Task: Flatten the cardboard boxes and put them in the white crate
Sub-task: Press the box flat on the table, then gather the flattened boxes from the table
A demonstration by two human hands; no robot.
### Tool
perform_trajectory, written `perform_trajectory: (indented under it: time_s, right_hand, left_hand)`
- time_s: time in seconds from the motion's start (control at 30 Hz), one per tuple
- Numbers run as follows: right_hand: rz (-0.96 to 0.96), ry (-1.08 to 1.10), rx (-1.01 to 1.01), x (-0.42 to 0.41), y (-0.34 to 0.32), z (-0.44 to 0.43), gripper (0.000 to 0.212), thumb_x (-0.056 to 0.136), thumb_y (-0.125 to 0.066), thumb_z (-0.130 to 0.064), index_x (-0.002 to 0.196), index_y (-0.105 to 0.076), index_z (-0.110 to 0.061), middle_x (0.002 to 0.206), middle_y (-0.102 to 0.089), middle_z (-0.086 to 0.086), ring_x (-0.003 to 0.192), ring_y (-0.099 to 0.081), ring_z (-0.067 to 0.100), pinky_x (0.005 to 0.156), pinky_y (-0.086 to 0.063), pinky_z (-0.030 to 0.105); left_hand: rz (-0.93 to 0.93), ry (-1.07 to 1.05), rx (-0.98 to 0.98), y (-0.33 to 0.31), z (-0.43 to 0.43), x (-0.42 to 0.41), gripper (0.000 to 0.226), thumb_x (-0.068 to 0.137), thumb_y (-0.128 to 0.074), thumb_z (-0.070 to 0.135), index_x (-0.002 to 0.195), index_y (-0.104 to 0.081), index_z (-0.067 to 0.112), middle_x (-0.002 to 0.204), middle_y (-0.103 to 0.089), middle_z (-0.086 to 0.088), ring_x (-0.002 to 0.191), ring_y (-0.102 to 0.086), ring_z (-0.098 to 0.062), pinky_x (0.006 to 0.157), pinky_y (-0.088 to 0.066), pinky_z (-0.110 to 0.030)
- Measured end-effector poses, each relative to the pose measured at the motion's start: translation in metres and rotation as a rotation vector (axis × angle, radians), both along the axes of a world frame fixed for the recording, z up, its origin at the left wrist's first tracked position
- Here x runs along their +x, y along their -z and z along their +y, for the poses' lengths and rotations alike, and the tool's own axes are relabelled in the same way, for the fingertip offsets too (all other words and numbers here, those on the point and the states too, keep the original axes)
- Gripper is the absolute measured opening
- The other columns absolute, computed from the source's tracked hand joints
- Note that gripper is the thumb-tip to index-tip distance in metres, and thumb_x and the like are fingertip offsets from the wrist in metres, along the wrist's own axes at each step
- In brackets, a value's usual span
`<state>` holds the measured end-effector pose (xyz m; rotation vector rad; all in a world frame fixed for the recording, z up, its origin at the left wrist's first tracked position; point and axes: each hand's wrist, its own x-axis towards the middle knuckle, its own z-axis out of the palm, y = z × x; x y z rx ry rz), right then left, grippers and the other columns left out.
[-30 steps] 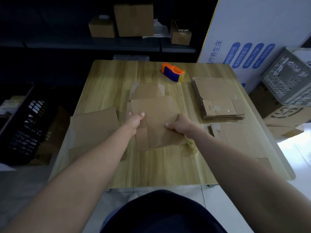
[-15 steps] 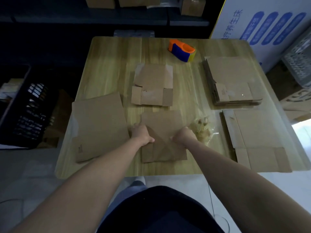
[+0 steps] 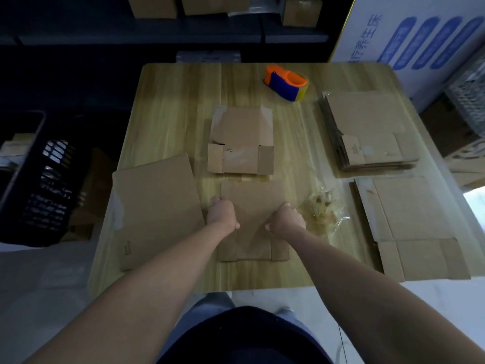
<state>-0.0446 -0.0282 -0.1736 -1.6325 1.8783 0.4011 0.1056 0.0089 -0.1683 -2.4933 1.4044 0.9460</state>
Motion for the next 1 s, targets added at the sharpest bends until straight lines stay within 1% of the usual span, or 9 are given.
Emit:
perform_trajectory:
  time_s: [0.1, 0.23, 0.33, 0.43, 0.53, 0.7, 0.83, 0.93, 1.0]
  right_hand:
    - [0.046, -0.087, -0.02, 0.004, -0.006, -0.001, 0.064, 0.079, -0.074, -0.036, 0.129, -0.045, -0.008, 0.124, -0.058, 0.007, 0.115, -0.057, 0.025, 0.08, -0.046, 0.031]
    - [0.122, -0.258, -0.173, 0.011, -0.029, -0.018, 0.026, 0.091, -0.059, -0.021, 0.116, -0.058, -0.012, 0.108, -0.063, 0.006, 0.098, -0.062, 0.024, 0.064, -0.043, 0.029]
    - [-0.012, -0.294, -0.195, 0.015, -0.05, -0.035, 0.032, 0.094, -0.055, -0.024, 0.122, -0.053, -0.009, 0.113, -0.059, 0.01, 0.1, -0.059, 0.027, 0.071, -0.047, 0.032]
    - [-0.13, -0.267, -0.289, 0.007, -0.072, -0.047, 0.037, 0.094, -0.054, -0.029, 0.125, -0.052, -0.01, 0.119, -0.058, 0.012, 0.105, -0.057, 0.029, 0.08, -0.049, 0.034]
    - [-0.148, -0.205, -0.429, -0.02, -0.091, -0.057, 0.035, 0.094, -0.051, -0.027, 0.124, -0.052, -0.009, 0.122, -0.056, 0.014, 0.109, -0.055, 0.032, 0.085, -0.05, 0.037]
    - [-0.078, 0.01, -0.49, -0.109, -0.111, -0.064, 0.031, 0.089, -0.055, -0.029, 0.113, -0.058, -0.008, 0.115, -0.061, 0.015, 0.106, -0.056, 0.034, 0.084, -0.049, 0.038]
    - [-0.045, 0.145, -0.491, -0.193, -0.111, -0.067, 0.037, 0.09, -0.057, -0.029, 0.123, -0.056, -0.012, 0.122, -0.06, 0.011, 0.111, -0.057, 0.03, 0.091, -0.049, 0.039]
    - [-0.034, 0.178, -0.466, -0.253, -0.104, -0.074, 0.042, 0.091, -0.058, -0.03, 0.127, -0.053, -0.007, 0.128, -0.055, 0.015, 0.117, -0.051, 0.031, 0.092, -0.043, 0.036]
    - [-0.043, 0.176, -0.44, -0.29, -0.097, -0.08, 0.044, 0.091, -0.059, -0.031, 0.128, -0.052, -0.007, 0.129, -0.054, 0.015, 0.118, -0.05, 0.032, 0.092, -0.042, 0.035]
  left_hand:
    - [0.0, 0.028, 0.01, -0.003, 0.001, 0.004, 0.065, 0.078, -0.076, 0.027, 0.129, -0.047, -0.001, 0.14, -0.034, -0.018, 0.112, -0.055, -0.03, 0.092, -0.049, -0.034]
    - [-0.06, 0.054, -0.034, -0.021, -0.005, 0.011, 0.049, 0.079, -0.074, 0.032, 0.116, -0.058, 0.004, 0.137, -0.041, -0.017, 0.107, -0.058, -0.029, 0.085, -0.051, -0.034]
    - [-0.044, 0.057, -0.223, -0.04, -0.022, 0.012, 0.047, 0.083, -0.07, 0.027, 0.122, -0.054, 0.006, 0.137, -0.042, -0.016, 0.114, -0.053, -0.03, 0.09, -0.047, -0.037]
    - [0.075, 0.165, -0.417, -0.064, -0.047, -0.004, 0.039, 0.088, -0.062, 0.016, 0.126, -0.052, 0.01, 0.131, -0.048, -0.01, 0.116, -0.05, -0.027, 0.096, -0.043, -0.037]
    - [0.226, 0.24, -0.5, -0.084, -0.067, -0.039, 0.039, 0.089, -0.062, 0.019, 0.125, -0.053, 0.01, 0.127, -0.049, -0.01, 0.115, -0.051, -0.027, 0.099, -0.042, -0.039]
    - [0.456, 0.393, -0.506, -0.103, -0.082, -0.119, 0.037, 0.088, -0.062, 0.019, 0.123, -0.054, 0.008, 0.119, -0.053, -0.009, 0.106, -0.056, -0.024, 0.094, -0.044, -0.032]
    - [0.655, 0.339, -0.375, -0.105, -0.088, -0.181, 0.04, 0.086, -0.064, 0.018, 0.123, -0.051, 0.011, 0.098, -0.056, -0.001, 0.089, -0.057, -0.019, 0.08, -0.051, -0.033]
    - [0.641, 0.305, -0.374, -0.097, -0.096, -0.223, 0.043, 0.085, -0.066, 0.019, 0.124, -0.051, 0.008, 0.099, -0.054, -0.001, 0.09, -0.053, -0.018, 0.079, -0.044, -0.027]
    - [0.589, 0.254, -0.365, -0.089, -0.101, -0.253, 0.046, 0.084, -0.067, 0.018, 0.125, -0.05, 0.006, 0.111, -0.057, -0.008, 0.102, -0.055, -0.022, 0.086, -0.041, -0.026]
